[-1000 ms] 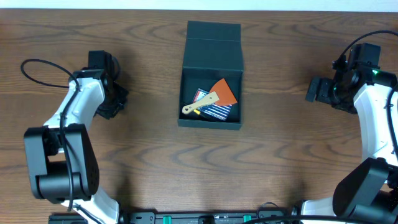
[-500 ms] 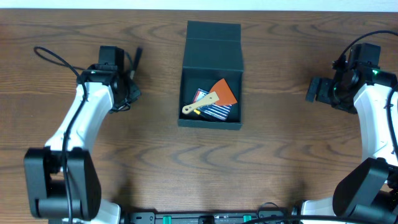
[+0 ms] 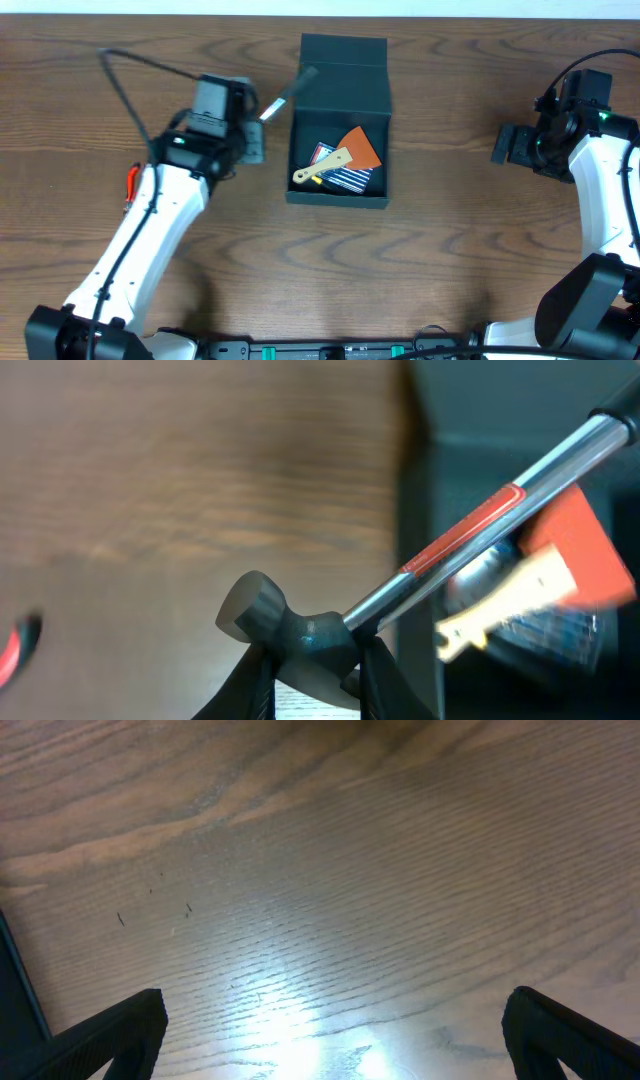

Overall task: Pack container
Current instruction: 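Carry the hammer over the black box and lower it inside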

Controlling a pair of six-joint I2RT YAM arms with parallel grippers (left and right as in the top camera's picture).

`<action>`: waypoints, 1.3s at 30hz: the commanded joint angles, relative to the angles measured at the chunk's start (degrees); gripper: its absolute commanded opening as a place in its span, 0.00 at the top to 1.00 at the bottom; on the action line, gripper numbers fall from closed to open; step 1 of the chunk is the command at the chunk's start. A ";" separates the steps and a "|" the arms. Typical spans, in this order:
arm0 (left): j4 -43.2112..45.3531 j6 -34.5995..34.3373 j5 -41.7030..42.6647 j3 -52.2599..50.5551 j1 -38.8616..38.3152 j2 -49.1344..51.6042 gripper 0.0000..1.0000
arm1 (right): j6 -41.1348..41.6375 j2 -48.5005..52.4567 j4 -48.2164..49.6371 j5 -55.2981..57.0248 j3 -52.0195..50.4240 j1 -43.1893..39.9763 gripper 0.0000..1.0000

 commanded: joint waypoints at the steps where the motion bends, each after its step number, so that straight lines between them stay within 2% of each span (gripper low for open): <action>1: 1.55 13.60 -0.24 0.87 -4.37 -0.48 0.94 | -0.70 0.42 -0.09 -0.26 -0.31 0.26 0.01; 4: 3.89 19.61 -0.26 0.87 -7.80 0.20 0.94 | -0.70 0.42 -0.13 -0.26 -0.31 0.26 0.01; 6: 5.05 20.85 -0.28 0.87 -9.14 0.92 0.94 | -0.68 0.42 -0.31 -0.26 -0.31 0.26 0.01; 20: 5.57 20.63 -0.26 0.87 -10.25 10.12 0.94 | -0.68 0.42 -1.31 -0.66 -0.31 0.26 0.01; 30: 8.11 20.81 -0.13 0.87 -10.40 11.67 0.94 | -0.68 0.42 -1.53 -0.66 -0.31 0.26 0.01; 39: 8.85 26.29 3.54 0.85 -10.40 13.42 0.95 | -0.70 0.42 -1.55 -0.66 -0.31 0.26 0.01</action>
